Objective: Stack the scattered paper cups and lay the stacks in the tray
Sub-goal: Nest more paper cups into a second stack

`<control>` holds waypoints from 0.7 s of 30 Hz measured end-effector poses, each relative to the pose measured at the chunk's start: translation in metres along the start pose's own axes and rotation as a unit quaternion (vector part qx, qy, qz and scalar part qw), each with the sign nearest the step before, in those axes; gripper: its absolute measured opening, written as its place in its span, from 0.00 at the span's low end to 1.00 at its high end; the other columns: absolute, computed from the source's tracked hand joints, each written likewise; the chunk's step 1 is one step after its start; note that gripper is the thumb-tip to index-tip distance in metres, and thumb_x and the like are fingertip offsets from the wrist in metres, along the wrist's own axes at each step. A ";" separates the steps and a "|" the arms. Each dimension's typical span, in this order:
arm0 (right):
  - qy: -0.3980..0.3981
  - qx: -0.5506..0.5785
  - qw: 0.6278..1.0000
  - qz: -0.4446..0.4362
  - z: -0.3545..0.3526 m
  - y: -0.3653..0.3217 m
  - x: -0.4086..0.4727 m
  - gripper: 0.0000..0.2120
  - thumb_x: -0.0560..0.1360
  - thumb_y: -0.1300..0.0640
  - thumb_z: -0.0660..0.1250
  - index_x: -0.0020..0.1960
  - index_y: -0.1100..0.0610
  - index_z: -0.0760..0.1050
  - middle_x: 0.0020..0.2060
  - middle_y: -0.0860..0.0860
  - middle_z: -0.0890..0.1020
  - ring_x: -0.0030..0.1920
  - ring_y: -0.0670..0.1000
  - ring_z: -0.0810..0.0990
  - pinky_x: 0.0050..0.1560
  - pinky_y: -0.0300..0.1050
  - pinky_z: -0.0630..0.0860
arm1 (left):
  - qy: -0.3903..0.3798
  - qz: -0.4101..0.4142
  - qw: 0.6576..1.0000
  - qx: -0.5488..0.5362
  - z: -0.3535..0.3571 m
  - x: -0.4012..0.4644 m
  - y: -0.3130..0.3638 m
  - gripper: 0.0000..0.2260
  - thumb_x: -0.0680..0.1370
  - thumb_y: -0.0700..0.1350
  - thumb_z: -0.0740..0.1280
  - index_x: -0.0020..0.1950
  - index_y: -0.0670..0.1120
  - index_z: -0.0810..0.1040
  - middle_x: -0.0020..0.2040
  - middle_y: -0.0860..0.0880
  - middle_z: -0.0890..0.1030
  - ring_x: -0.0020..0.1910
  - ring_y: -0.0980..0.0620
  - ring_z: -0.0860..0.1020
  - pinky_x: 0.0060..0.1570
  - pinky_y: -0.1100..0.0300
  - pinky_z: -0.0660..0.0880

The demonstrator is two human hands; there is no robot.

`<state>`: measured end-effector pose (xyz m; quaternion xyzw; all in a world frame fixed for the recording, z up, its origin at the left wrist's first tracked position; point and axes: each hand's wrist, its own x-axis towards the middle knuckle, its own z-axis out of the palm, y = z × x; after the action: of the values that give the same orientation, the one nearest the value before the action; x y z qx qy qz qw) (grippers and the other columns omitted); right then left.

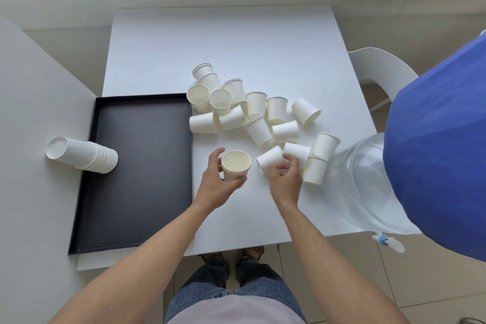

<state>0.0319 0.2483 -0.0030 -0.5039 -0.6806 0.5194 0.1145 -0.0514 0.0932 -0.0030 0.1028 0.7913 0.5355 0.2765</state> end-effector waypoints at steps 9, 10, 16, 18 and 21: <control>-0.058 -0.100 0.990 0.075 0.002 0.006 0.036 0.11 0.80 0.50 0.63 0.48 0.58 0.72 0.48 0.55 0.78 0.54 0.62 0.79 0.54 0.62 0.79 | -0.025 -0.012 0.999 0.037 -0.007 0.001 -0.011 0.33 0.69 0.44 0.78 0.69 0.55 0.68 0.62 0.55 0.74 0.62 0.53 0.72 0.60 0.51 0.76; -0.061 -0.076 0.994 0.058 0.002 0.006 0.032 0.11 0.81 0.51 0.62 0.46 0.58 0.73 0.45 0.56 0.80 0.52 0.61 0.80 0.53 0.62 0.79 | -0.025 -0.013 0.999 0.041 -0.007 0.001 -0.012 0.33 0.69 0.44 0.78 0.69 0.55 0.68 0.62 0.55 0.75 0.62 0.53 0.72 0.60 0.50 0.75; -0.048 -0.024 0.980 -0.190 -0.001 0.000 -0.004 0.05 0.82 0.58 0.63 0.49 0.58 0.76 0.47 0.52 0.77 0.47 0.56 0.79 0.48 0.50 0.78 | -0.031 -0.026 0.998 0.049 -0.007 0.006 -0.014 0.31 0.69 0.43 0.78 0.68 0.56 0.68 0.59 0.57 0.75 0.61 0.54 0.73 0.57 0.54 0.76; -0.074 -0.047 0.962 -0.259 0.001 0.001 -0.009 0.05 0.81 0.61 0.63 0.51 0.61 0.77 0.50 0.54 0.78 0.48 0.53 0.78 0.48 0.46 0.77 | -0.037 -0.018 0.998 0.050 -0.004 0.009 -0.011 0.30 0.68 0.42 0.78 0.66 0.56 0.69 0.58 0.57 0.76 0.59 0.55 0.74 0.55 0.54 0.77; -0.128 -0.113 0.944 -0.284 0.002 0.007 -0.010 0.06 0.81 0.61 0.62 0.54 0.62 0.77 0.53 0.54 0.77 0.50 0.54 0.77 0.49 0.47 0.75 | -0.050 -0.001 0.997 0.064 0.002 0.014 -0.005 0.31 0.68 0.43 0.78 0.66 0.56 0.69 0.58 0.56 0.75 0.58 0.53 0.74 0.51 0.61 0.75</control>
<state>0.0391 0.2387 -0.0055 -0.2288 -0.8585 0.4453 0.1115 -0.0617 0.0990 -0.0126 0.1461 0.8092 0.4780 0.3087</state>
